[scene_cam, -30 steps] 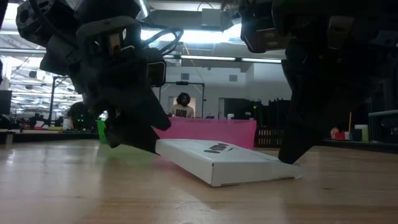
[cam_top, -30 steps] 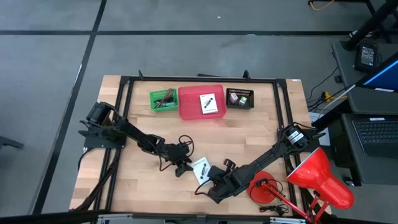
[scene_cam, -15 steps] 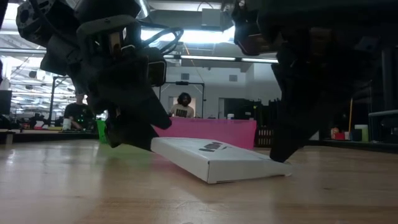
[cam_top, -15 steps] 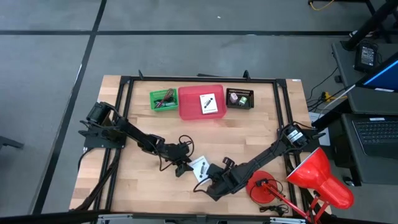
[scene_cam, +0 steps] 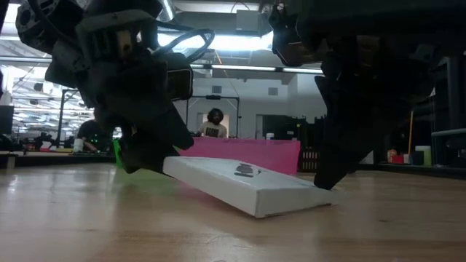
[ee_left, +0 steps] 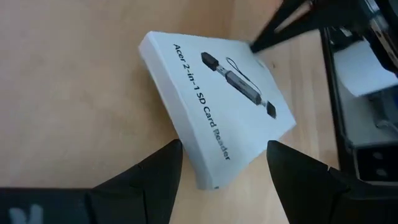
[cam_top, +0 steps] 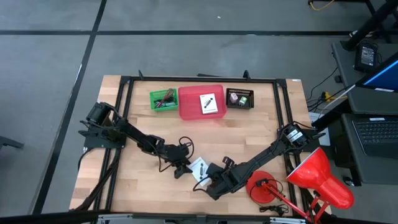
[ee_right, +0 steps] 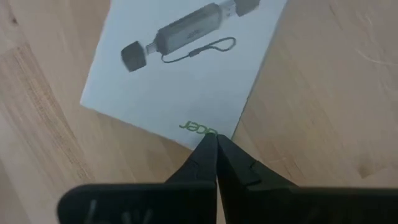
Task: Pick and place items into bin
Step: Put the white card reader box into the red bin
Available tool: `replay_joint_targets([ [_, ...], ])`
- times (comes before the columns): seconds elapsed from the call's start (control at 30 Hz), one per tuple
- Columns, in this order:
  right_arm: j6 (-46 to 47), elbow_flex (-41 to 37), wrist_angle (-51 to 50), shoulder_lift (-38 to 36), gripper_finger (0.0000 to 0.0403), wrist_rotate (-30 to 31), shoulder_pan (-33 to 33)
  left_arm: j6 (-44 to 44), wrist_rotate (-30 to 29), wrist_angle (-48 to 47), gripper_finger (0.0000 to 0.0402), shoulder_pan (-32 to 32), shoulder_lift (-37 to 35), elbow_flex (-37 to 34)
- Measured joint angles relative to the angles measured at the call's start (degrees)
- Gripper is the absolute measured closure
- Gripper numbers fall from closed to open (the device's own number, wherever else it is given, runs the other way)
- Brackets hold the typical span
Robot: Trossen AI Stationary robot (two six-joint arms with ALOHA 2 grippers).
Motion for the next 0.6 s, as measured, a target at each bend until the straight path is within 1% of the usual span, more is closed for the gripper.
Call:
replay_joint_targets([
  [0.07,0.0,0.0,0.1,0.0,0.0403,0.0,0.0,0.0,1.1,0.0,0.0180,0.0,0.0,0.3],
  [0.37,0.1,0.0,0.3,0.0,0.0403,0.2,0.0,2.7,1.1,0.1,0.0221,0.0,0.0,2.3],
  [0.47,0.2,0.0,0.3,0.0,0.0403,0.2,0.0,3.6,1.1,0.1,0.0240,0.0,0.0,2.4],
  [0.6,0.2,0.0,0.3,0.0,0.0403,0.2,0.0,4.4,1.0,0.2,0.0277,0.0,-0.1,2.4],
])
